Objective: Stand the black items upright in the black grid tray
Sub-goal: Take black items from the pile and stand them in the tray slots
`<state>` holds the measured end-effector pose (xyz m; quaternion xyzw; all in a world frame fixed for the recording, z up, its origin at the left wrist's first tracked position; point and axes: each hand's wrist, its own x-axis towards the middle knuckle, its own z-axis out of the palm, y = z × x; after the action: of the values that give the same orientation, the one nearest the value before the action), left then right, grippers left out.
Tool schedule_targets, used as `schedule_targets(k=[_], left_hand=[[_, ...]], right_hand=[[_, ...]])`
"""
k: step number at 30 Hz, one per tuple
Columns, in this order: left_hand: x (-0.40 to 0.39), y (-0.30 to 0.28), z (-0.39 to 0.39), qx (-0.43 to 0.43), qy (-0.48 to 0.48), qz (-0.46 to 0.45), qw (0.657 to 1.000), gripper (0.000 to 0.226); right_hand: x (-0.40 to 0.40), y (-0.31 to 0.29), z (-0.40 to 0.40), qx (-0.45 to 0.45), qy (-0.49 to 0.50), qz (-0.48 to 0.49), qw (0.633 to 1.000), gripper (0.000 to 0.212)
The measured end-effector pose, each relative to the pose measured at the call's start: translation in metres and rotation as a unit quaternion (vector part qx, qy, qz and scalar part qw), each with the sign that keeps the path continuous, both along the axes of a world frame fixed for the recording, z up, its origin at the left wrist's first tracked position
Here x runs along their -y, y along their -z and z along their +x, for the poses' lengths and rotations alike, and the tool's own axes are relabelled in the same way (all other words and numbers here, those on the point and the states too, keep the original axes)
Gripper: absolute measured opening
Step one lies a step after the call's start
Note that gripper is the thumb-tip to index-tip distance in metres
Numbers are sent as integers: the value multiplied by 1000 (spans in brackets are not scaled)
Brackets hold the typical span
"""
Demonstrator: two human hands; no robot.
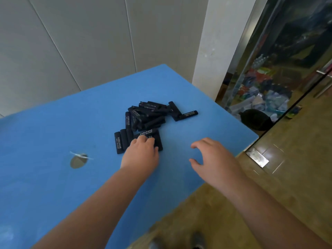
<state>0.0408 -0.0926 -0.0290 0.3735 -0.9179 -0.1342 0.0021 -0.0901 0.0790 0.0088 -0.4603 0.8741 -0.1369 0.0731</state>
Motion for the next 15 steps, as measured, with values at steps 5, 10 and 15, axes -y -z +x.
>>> schedule_targets(k=[5,10,15], left_hand=[[9,0,-18,2,-58,-15,998,25],[7,-3,-31,-12,-109,43,993,9],[2,-7,-35,-54,-162,140,975,15]], right_hand=[[20,7,-25,19,-47,1,999,34],[37,10,-47,29,-85,-12,996,32],[48,20,-59,57,-117,-8,991,30]])
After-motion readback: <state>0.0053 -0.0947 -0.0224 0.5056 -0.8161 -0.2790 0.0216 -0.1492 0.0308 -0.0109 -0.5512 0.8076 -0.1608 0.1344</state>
